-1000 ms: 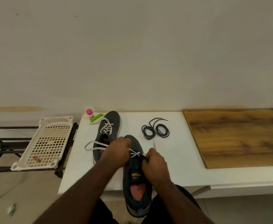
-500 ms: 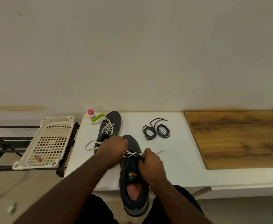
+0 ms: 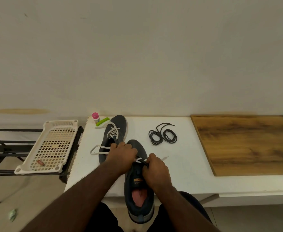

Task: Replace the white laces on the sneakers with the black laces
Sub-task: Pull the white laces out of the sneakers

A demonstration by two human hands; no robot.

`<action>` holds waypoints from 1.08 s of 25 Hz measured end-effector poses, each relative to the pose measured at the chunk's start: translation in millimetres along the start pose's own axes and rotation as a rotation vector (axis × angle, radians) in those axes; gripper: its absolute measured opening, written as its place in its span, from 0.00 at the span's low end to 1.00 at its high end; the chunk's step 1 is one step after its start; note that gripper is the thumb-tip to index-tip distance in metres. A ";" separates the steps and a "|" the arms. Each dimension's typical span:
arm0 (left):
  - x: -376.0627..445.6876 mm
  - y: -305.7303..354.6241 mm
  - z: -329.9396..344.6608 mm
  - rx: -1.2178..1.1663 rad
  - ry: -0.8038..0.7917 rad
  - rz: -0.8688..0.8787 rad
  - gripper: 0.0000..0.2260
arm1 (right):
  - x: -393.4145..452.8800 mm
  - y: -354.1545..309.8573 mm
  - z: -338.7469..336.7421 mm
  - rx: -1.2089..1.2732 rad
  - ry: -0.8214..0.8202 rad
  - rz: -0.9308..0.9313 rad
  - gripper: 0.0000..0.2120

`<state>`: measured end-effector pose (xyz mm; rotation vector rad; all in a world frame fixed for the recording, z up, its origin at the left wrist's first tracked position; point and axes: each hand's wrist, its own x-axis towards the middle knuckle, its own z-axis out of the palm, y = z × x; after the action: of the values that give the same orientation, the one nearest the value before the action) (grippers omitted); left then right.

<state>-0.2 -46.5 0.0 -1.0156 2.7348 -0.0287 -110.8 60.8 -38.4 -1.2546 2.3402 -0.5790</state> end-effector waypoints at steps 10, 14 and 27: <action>-4.4 -5.8 -2.7 -0.180 0.045 -0.073 0.14 | -1.4 -2.2 -0.1 0.009 0.000 -0.024 0.04; -2.3 17.4 -0.1 -0.033 -0.020 -0.097 0.12 | -1.4 -2.1 -0.4 0.003 0.000 -0.016 0.04; -6.6 4.2 1.1 -0.076 0.042 -0.059 0.12 | -0.8 -2.6 0.9 -0.005 -0.011 -0.003 0.03</action>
<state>2.2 -39.0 -0.1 -1.1288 2.7616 0.0457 -108.2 60.0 -37.5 -1.2600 2.3326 -0.5661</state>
